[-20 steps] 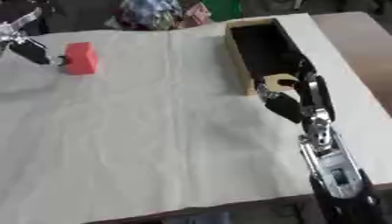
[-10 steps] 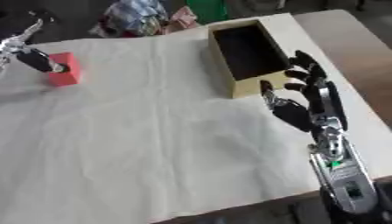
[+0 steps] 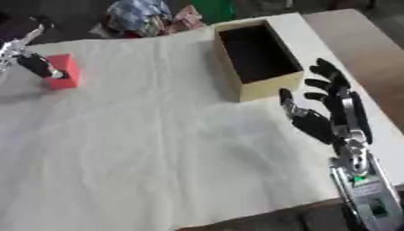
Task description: Pick up objects on the table and place them in the box.
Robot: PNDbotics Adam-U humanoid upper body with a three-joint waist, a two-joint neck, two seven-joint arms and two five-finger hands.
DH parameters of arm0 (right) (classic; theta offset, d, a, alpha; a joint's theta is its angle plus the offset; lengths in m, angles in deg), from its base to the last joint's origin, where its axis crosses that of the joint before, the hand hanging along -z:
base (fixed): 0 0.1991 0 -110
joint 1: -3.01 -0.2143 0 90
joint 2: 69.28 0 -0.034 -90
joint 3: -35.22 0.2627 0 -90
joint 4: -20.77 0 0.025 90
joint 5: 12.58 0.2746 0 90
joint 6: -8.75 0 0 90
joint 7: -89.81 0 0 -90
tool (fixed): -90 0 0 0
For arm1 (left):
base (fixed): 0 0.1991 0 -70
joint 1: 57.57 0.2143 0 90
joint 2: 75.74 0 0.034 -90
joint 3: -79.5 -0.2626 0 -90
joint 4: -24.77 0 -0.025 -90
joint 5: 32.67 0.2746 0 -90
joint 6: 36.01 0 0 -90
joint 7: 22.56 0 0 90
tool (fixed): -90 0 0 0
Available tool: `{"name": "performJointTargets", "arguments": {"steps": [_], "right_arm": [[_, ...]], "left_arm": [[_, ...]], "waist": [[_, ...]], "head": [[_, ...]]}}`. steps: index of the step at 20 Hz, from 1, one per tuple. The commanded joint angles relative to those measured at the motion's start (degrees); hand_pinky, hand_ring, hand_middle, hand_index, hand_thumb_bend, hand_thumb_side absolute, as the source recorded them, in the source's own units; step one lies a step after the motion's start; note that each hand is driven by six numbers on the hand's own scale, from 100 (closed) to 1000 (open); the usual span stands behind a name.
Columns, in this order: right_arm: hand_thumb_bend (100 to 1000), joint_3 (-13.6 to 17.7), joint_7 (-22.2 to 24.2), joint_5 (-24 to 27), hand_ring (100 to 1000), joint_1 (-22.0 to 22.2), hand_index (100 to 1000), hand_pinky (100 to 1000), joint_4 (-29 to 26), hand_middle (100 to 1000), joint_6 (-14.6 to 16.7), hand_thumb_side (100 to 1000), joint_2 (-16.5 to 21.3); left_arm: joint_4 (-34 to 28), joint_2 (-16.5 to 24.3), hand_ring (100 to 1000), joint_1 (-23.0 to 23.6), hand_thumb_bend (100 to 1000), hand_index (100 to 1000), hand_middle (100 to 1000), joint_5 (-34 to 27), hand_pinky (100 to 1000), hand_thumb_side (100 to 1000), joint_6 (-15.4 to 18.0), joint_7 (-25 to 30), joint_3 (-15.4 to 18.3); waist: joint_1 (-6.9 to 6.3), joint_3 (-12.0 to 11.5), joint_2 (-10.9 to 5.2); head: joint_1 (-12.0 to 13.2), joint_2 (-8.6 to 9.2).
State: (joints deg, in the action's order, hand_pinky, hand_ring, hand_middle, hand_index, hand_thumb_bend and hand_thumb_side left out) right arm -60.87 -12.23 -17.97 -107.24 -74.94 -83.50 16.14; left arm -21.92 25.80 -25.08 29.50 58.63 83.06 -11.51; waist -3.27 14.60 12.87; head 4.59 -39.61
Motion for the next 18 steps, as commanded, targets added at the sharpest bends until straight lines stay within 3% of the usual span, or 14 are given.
{"name": "performJointTargets", "arguments": {"steps": [1, 9, 16, 18], "right_arm": [[359, 0.07, -0.25, 0.24, 811, -0.99, 945, 719, -1.17, 847, 0.03, 160, 0.78], [357, -0.06, -0.20, 0.37, 811, -1.09, 944, 719, -1.08, 846, 0.12, 164, 0.73], [355, -0.23, -0.17, 0.51, 811, -1.31, 941, 718, -1.04, 843, 0.19, 166, 0.71], [355, -0.25, -0.22, 0.55, 811, -1.36, 941, 718, -1.03, 843, 0.21, 167, 0.67]], "left_arm": [[-0.46, 2.52, 862, -1.36, 702, 907, 884, -0.51, 874, 167, 0.06, 1.29, 0.88], [0.51, 2.47, 866, -0.90, 692, 908, 898, -0.05, 879, 171, -0.43, 1.98, 1.16], [1.76, 1.72, 868, -0.43, 667, 910, 906, 1.27, 879, 181, -0.96, 0.90, 1.26], [2.03, 1.46, 864, -0.27, 625, 910, 901, 1.51, 874, 186, -1.20, 0.44, 1.33]], "waist": [[0.29, 0.07, -0.78], [0.12, 0.19, -0.40], [-0.06, 0.26, 0.26], [-0.16, 0.38, 0.46]], "head": [[1.51, 0.76], [4.80, 0.53], [6.21, 0.22], [6.49, 0.06]]}}
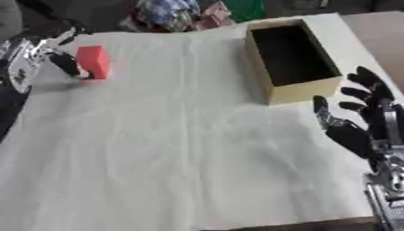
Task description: Pick up objects on the table and place them in the box.
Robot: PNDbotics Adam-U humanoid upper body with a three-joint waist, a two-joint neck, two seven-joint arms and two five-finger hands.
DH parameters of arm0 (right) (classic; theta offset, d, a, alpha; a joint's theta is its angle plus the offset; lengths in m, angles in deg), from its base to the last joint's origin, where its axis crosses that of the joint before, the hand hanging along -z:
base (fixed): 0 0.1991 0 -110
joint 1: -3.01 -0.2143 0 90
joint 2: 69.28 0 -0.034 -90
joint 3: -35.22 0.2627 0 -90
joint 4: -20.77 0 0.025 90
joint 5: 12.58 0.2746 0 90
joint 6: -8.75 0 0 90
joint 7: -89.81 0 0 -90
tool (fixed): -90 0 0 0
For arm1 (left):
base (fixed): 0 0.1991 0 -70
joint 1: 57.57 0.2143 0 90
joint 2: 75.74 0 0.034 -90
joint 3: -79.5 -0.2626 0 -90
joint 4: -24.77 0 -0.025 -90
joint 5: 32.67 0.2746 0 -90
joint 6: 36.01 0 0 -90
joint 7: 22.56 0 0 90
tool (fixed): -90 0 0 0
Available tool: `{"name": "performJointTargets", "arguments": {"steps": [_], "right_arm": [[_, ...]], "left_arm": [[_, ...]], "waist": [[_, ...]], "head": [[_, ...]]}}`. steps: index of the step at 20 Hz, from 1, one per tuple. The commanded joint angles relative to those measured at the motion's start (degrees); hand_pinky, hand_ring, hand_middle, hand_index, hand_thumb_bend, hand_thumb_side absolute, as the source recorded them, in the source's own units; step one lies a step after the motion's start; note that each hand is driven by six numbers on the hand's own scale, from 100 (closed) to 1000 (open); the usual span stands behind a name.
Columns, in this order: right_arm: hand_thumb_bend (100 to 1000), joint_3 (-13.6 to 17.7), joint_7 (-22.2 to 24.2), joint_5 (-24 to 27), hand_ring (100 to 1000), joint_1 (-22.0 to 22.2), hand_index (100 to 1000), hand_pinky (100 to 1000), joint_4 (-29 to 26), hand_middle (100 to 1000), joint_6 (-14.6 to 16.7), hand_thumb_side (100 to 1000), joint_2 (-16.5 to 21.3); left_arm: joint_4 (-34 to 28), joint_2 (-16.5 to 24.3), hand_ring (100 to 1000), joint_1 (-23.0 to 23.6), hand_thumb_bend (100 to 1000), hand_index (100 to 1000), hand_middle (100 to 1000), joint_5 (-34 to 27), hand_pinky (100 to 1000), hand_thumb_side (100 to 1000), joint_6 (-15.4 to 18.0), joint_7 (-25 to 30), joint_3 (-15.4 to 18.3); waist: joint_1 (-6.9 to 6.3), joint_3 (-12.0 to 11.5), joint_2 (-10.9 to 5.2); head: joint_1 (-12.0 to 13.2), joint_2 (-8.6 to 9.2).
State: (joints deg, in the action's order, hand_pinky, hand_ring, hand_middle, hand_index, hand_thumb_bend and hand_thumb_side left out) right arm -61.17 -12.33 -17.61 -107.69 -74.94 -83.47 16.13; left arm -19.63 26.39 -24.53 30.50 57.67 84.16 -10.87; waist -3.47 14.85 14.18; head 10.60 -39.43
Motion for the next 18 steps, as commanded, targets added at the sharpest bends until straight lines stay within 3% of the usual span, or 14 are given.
{"name": "performJointTargets", "arguments": {"steps": [1, 6, 12, 16, 18], "right_arm": [[355, 0.03, -0.14, 0.21, 811, -0.95, 941, 718, -1.03, 843, 0.19, 167, 0.69], [355, -0.03, -0.21, 0.28, 811, -1.12, 940, 718, -1.03, 843, 0.23, 168, 0.71], [354, -0.04, -0.37, 0.37, 811, -1.13, 939, 718, -0.92, 843, 0.34, 169, 0.68], [352, -0.04, -0.41, 0.35, 811, -1.12, 939, 718, -0.84, 843, 0.38, 167, 0.66], [350, -0.02, -0.45, 0.32, 811, -1.08, 939, 718, -0.80, 843, 0.39, 167, 0.63]], "left_arm": [[-0.17, 0.76, 861, -0.76, 605, 908, 896, 0.67, 870, 188, -0.47, -1.08, 0.70], [0.26, 0.19, 852, -0.53, 573, 900, 875, 1.45, 864, 189, -1.06, -3.31, 0.53], [1.10, -0.31, 810, -0.41, 543, 882, 761, 2.77, 847, 194, -1.40, -1.51, 0.18], [1.14, -0.48, 763, -0.36, 492, 861, 622, 3.55, 825, 185, -1.73, -1.26, 0.23], [0.86, -0.44, 722, -0.35, 422, 842, 533, 3.81, 813, 179, -2.02, -2.06, 0.27]], "waist": [[-0.02, 0.20, -0.75], [-0.24, 0.54, -0.30], [-0.39, 0.51, -0.04], [-0.46, 0.45, -0.08], [-0.49, 0.42, -0.19]], "head": [[0.63, -0.16], [1.04, -0.34], [1.31, -0.51], [1.39, -0.55], [1.38, -0.60]]}}
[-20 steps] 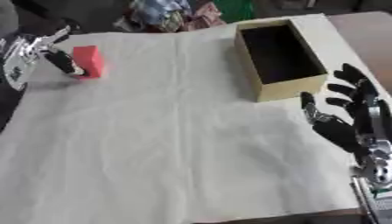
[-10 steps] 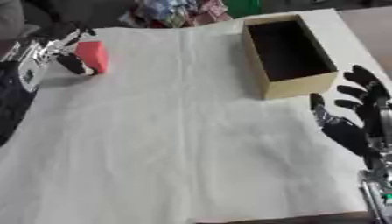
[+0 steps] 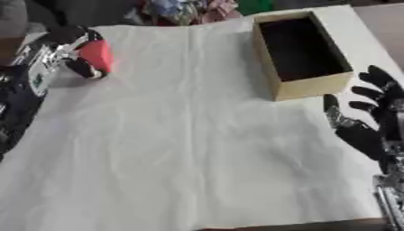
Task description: Pick up objects on the table and place them in the box.
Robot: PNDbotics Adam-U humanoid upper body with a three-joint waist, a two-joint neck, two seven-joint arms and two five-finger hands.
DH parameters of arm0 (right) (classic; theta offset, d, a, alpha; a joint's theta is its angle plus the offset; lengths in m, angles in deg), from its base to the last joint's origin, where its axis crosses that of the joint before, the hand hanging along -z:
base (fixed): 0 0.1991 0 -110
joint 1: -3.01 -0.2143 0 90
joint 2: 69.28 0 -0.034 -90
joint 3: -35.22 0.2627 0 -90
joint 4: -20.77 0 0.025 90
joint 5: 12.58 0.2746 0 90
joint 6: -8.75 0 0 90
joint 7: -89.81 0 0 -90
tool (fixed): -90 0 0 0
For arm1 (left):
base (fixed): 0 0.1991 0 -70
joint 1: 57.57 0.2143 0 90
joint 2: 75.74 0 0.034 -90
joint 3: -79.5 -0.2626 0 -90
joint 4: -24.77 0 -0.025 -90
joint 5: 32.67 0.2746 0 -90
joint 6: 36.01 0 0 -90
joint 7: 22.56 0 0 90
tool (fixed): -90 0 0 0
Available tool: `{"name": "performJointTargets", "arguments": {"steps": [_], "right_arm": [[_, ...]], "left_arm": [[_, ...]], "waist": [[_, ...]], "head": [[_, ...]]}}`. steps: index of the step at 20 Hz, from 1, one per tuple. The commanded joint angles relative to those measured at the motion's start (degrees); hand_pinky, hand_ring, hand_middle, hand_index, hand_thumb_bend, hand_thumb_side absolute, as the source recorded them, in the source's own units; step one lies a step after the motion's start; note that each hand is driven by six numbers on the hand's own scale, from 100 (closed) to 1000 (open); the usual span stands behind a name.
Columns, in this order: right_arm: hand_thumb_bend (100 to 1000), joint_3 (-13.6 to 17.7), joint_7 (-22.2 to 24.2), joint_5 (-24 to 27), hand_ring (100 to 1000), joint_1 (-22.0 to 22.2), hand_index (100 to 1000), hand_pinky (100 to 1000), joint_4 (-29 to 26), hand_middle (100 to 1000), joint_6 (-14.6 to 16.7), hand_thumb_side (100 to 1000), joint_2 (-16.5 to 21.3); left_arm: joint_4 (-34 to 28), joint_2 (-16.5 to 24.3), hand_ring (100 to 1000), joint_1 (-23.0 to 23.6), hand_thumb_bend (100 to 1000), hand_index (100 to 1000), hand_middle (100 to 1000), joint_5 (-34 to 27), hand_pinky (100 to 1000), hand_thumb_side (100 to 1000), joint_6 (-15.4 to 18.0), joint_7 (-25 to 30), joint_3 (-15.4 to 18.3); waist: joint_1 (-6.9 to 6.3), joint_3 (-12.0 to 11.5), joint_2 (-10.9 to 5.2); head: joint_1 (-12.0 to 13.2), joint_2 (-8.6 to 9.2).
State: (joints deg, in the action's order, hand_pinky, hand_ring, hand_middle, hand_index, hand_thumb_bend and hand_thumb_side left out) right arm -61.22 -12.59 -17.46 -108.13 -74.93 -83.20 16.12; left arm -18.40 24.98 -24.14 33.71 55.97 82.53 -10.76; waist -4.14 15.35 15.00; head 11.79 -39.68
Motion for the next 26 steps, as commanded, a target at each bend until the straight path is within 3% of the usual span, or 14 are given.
{"name": "performJointTargets", "arguments": {"steps": [1, 5, 15, 23, 24, 25, 26], "right_arm": [[350, 0.03, -0.21, 0.16, 811, -0.60, 939, 718, -0.78, 842, 0.13, 167, 0.62], [347, 0.05, -0.26, 0.09, 811, -0.42, 939, 718, -0.64, 842, 0.15, 167, 0.53], [348, 0.12, -0.30, -0.33, 810, 0.32, 938, 718, -0.32, 842, 0.25, 165, 0.36], [356, -0.68, 0.62, -0.54, 810, -0.18, 936, 718, -0.24, 838, 0.39, 160, -0.28], [385, -0.91, 0.86, -0.52, 809, -0.28, 936, 718, -0.23, 836, 0.40, 153, -0.40], [355, -1.09, 1.08, -0.49, 809, -0.37, 936, 718, -0.22, 836, 0.40, 159, -0.51], [356, -1.30, 1.29, -0.46, 809, -0.49, 935, 718, -0.22, 835, 0.42, 159, -0.66]], "left_arm": [[-0.50, 1.03, 706, -0.77, 394, 835, 506, 0.68, 809, 178, -0.44, -0.80, 0.14], [-1.59, 1.54, 670, -1.10, 341, 810, 451, 0.77, 793, 176, -0.63, -1.96, -0.04], [-7.00, 1.85, 648, -3.93, 325, 802, 427, -0.96, 783, 167, 1.02, -3.02, -1.91], [-11.58, -2.86, 647, -7.57, 317, 800, 437, -1.99, 782, 159, 3.01, -3.26, -4.84], [-11.86, -3.91, 644, -8.04, 351, 799, 437, -2.18, 781, 306, 3.22, -3.45, -5.11], [-12.01, -4.87, 644, -8.44, 313, 799, 436, -2.31, 781, 157, 3.40, -3.72, -5.31], [-12.12, -5.91, 642, -8.86, 308, 798, 435, -2.38, 780, 156, 3.60, -4.00, -5.56]], "waist": [[0.18, -0.13, -1.09], [0.26, -0.49, -1.52], [0.31, -1.27, -3.20], [0.41, -0.68, -4.08], [0.45, -0.44, -4.14], [0.49, -0.23, -4.18], [0.52, 0.07, -4.21]], "head": [[0.17, -0.41], [0.25, -0.58], [-0.02, -0.82], [0.90, -0.89], [1.31, -0.87], [1.65, -0.85], [2.13, -0.80]]}}
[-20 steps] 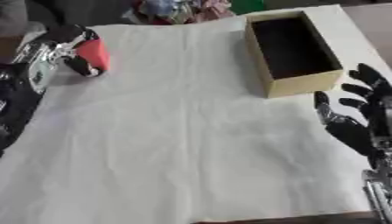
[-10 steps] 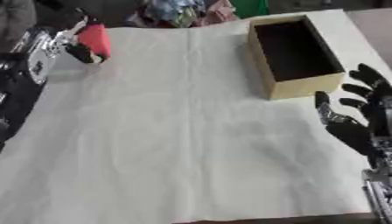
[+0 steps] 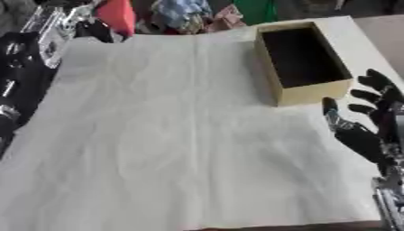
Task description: Pick up objects on the table and place them in the box.
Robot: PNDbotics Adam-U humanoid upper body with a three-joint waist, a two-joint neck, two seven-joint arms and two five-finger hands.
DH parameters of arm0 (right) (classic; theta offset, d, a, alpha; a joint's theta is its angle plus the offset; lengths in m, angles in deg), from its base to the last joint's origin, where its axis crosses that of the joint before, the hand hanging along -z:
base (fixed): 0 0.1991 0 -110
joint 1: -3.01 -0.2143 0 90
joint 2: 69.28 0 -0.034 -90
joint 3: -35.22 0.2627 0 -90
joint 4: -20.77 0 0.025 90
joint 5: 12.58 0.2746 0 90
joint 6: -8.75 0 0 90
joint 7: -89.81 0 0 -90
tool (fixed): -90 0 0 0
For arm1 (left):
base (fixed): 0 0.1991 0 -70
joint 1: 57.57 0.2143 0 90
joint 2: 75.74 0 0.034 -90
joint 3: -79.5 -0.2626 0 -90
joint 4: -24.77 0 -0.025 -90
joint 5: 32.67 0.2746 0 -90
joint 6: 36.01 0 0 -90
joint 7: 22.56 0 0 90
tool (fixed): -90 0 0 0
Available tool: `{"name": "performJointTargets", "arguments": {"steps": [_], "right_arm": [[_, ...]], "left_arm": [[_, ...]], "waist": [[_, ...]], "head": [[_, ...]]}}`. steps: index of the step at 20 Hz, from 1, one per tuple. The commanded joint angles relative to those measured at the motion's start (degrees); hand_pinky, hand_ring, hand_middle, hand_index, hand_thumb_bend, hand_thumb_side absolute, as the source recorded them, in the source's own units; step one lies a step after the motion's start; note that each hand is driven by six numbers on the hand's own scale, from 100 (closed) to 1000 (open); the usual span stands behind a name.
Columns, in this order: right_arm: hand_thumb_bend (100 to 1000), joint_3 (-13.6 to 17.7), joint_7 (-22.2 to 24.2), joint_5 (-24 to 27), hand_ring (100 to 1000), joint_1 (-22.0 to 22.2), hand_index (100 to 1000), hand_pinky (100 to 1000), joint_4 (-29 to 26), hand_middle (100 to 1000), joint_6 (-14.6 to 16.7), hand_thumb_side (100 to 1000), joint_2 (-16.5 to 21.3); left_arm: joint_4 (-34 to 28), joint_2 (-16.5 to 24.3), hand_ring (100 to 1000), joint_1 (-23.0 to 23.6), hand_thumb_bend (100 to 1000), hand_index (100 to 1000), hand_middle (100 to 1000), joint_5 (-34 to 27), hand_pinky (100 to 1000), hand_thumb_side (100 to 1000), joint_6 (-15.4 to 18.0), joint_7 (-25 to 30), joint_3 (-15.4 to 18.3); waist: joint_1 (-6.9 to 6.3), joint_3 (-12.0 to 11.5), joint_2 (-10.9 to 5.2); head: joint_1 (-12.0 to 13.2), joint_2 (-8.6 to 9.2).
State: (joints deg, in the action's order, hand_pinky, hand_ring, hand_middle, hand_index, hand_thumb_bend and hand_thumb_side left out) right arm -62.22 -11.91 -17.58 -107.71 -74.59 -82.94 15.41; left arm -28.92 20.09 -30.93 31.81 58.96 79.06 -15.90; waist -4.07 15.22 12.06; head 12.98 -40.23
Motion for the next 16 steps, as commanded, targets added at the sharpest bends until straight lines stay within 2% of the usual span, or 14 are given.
{"name": "performJointTargets", "arguments": {"steps": [1, 8, 12, 16], "right_arm": [[356, -0.50, 0.79, -0.31, 809, -1.04, 935, 718, -0.56, 835, 0.18, 159, -0.09], [357, -2.06, 2.31, -0.11, 808, -2.16, 934, 719, -0.75, 832, 0.20, 157, -1.09], [357, -2.87, 3.01, -0.03, 808, -2.56, 933, 719, -0.71, 830, 0.22, 159, -1.61], [356, -3.67, 3.73, 0.07, 808, -2.97, 932, 719, -0.63, 827, 0.33, 160, -2.05]], "left_arm": [[-1.63, -1.98, 643, -2.42, 309, 797, 436, -0.43, 780, 156, 0.79, -0.78, -0.66], [-1.26, -8.36, 650, -3.74, 298, 794, 455, 1.20, 780, 151, 2.37, -3.27, -2.32], [-0.68, -12.03, 662, -3.94, 305, 795, 470, 2.15, 783, 147, 3.06, -5.62, -3.23], [-1.17, -14.88, 677, -3.69, 315, 797, 497, 3.18, 786, 151, 5.11, -6.30, -5.18]], "waist": [[0.47, 0.47, -1.30], [0.59, 2.90, -1.29], [0.57, 3.62, -1.21], [0.49, 4.21, -1.06]], "head": [[1.32, -0.18], [3.86, 0.61], [4.54, 0.76], [4.43, 1.02]]}}
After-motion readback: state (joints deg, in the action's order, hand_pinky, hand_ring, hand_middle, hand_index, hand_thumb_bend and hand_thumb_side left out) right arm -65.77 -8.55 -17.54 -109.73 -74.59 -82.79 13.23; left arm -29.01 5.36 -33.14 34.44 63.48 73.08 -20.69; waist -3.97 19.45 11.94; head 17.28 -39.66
